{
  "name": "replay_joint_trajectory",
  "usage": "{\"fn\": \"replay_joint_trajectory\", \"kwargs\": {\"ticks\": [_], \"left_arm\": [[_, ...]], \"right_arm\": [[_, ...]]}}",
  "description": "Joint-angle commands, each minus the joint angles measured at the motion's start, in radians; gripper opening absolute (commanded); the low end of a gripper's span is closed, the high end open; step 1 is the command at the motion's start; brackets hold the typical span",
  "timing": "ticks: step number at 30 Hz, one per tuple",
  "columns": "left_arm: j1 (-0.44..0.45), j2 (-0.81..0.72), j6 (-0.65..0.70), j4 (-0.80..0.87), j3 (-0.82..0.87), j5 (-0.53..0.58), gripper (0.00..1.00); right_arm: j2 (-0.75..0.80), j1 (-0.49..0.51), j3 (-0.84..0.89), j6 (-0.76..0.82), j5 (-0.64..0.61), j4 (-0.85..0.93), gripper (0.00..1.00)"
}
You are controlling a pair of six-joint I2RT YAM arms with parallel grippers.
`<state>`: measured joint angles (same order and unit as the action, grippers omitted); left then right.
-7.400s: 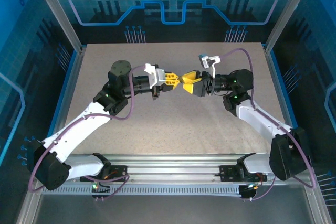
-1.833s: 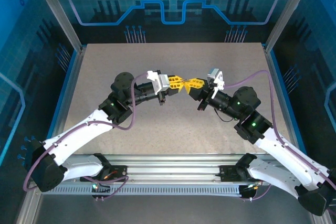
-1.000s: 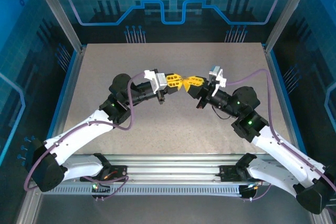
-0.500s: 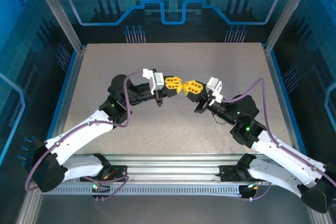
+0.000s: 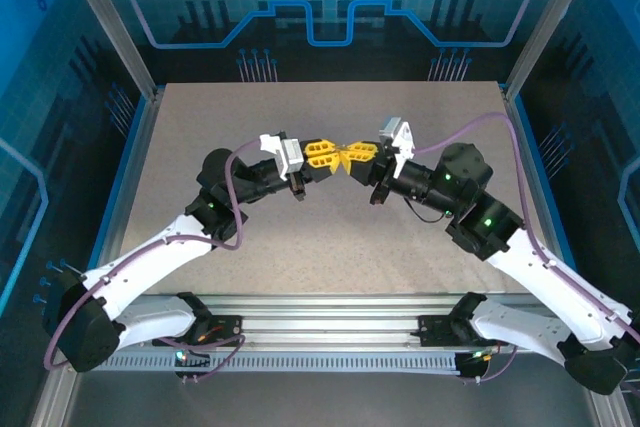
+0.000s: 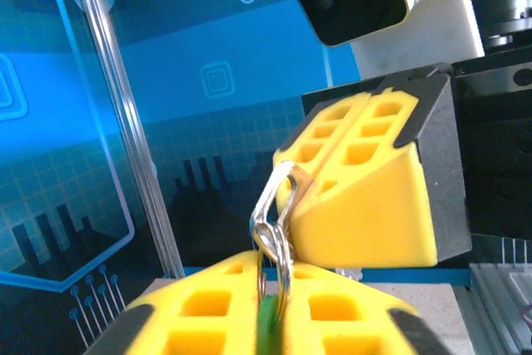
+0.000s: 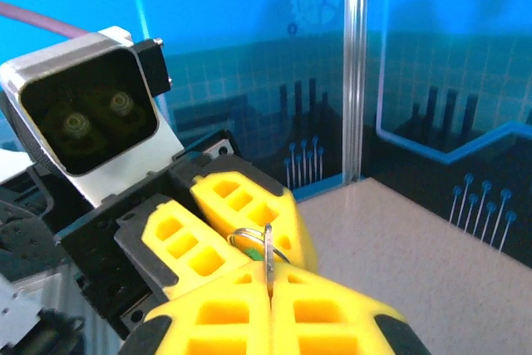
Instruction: Remove the keys from the keyring
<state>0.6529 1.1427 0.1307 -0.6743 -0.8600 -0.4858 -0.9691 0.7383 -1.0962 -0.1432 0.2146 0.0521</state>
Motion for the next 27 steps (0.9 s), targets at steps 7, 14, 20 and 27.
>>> {"fn": "replay_joint_trajectory", "kwargs": {"ticks": [7,14,20,27], "left_arm": [[0.019,-0.037,-0.054,-0.215,0.147,0.05,0.41],[0.032,-0.053,-0.05,-0.294,0.259,0.109,0.45],[0.037,-0.04,-0.046,-0.364,0.295,0.144,0.49],[0.038,-0.011,-0.032,-0.398,0.266,0.104,0.52]], "right_arm": [[-0.196,-0.026,-0.359,-0.018,0.026,0.641,0.0],[-0.29,-0.029,-0.525,-0.022,0.073,0.816,0.0],[-0.314,-0.029,-0.555,-0.049,0.126,0.815,0.0],[-0.316,-0.029,-0.551,-0.077,0.16,0.791,0.0]]}}
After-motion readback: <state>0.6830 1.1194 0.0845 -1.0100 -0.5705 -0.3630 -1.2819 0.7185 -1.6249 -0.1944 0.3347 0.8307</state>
